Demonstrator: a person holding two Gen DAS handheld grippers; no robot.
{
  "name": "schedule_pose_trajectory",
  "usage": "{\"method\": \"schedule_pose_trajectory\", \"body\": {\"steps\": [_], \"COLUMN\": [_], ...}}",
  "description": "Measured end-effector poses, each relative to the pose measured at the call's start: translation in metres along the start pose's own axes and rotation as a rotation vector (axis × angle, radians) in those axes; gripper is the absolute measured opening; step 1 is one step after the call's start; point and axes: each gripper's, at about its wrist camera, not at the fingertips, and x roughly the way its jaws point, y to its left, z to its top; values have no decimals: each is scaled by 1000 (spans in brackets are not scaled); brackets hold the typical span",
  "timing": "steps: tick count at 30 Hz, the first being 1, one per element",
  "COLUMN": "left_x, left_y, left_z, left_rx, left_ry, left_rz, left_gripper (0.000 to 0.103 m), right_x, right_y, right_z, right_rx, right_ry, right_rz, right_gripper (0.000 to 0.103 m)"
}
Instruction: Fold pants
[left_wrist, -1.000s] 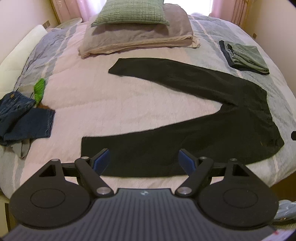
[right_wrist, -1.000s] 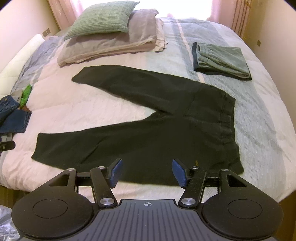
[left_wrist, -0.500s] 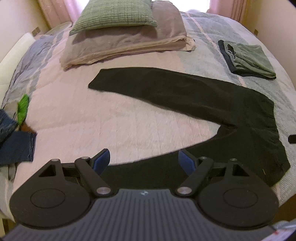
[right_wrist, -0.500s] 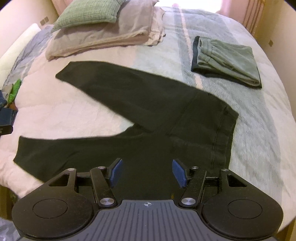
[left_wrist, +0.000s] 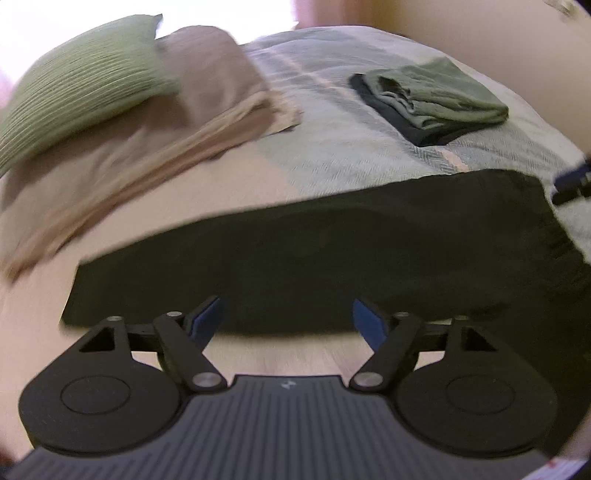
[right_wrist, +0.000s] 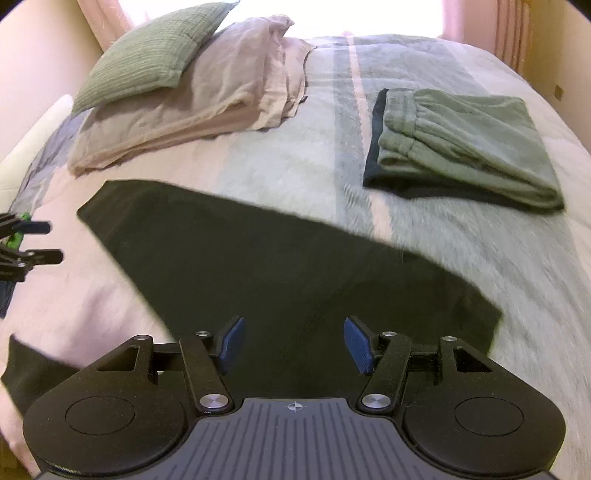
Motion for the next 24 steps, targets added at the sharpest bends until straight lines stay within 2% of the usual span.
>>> {"method": "schedule_pose_trajectory", "body": {"steps": [6,9,13,16,21,22,24], "left_x": [99,136,177,198,228,231,233], "left_y": [34,47,64,77,90,90,88], "left_z": [49,65,78,84,83,80,76], "left_rx": [181,294,415,452,479,479,490], "left_ry": [-21,5,61,100,201,205,201], "left_rz": [-91,-139,-164,-195,-270,-276,-298], "left_gripper": [66,65,61,59,58,55,40], "right_x": [77,114,152,173,207,213,216], "right_y": [-19,-19,-19,-20,-25,-26,-24], "right_z": [53,73,93,99,100,98,93], "right_rx": [-147,-243,-332,-373,-360,-349,-350], "right_ry": [-1,19,71,114,215,227,222], "right_rz": [55,76,109,128,177,187,204], "right_gripper": [56,56,56,56,55,53,23]}}
